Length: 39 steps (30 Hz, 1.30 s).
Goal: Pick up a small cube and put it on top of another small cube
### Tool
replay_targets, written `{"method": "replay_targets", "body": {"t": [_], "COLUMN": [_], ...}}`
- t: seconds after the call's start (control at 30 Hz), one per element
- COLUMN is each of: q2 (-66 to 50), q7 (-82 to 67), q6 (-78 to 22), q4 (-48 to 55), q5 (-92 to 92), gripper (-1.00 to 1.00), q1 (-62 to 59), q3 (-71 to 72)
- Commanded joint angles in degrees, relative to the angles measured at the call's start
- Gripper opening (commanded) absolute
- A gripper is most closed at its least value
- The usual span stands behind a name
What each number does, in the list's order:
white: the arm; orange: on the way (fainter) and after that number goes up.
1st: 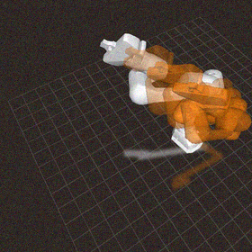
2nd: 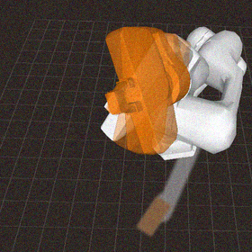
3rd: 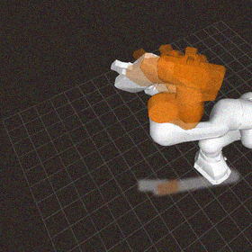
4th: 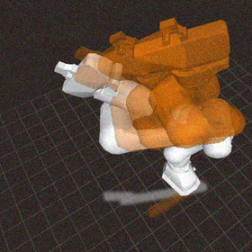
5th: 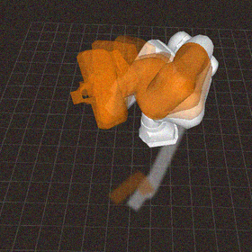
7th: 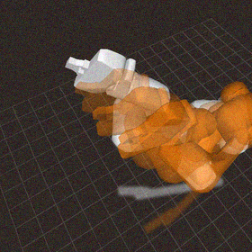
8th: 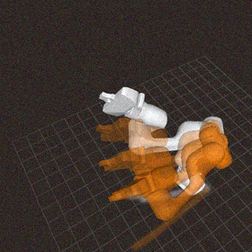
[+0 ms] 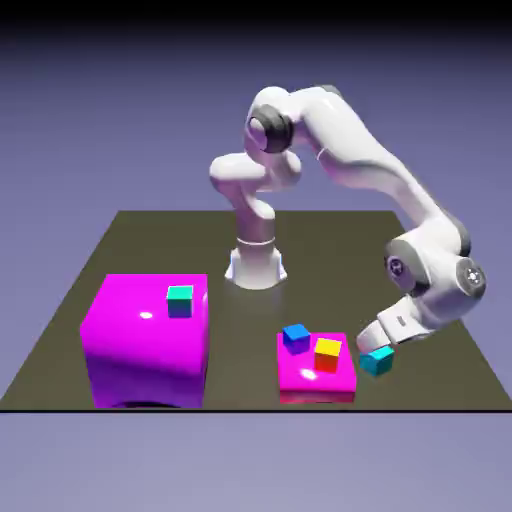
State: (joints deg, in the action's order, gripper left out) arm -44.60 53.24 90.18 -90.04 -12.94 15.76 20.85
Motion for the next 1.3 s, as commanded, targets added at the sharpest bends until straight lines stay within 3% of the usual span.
{"method": "replay_targets", "body": {"t": [0.0,0.1,0.27,0.3,0.47,0.67,0.97,1.0,1.27], "q2": [-2.08,-5.21,-5.67,-5.67,-5.25,4.51,7.26,7.26,4.71], "q7": [0.29,0.73,1.57,1.57,0.80,-2.67,-2.79,-2.79,-2.74], "q6": [-2.26,-5.66,3.46,3.46,-4.93,-17.15,-7.01,-7.01,-17.40], "q4": [1.91,4.79,-4.23,-4.23,4.07,9.81,-3.07,-3.07,9.92], "q5": [-0.35,-0.87,-1.89,-1.89,-0.95,9.79,10.12,10.12,10.02], "gripper": [0.00,0.00,0.00,-1.00,-1.00,-1.00,-1.00,1.00,1.00], "q1": [0.41,1.02,-0.24,-0.24,0.92,-6.87,-7.73,-7.73,-7.04], "q3": [0.56,1.41,0.75,0.75,1.35,-10.33,-10.65,-10.65,-10.58]}}
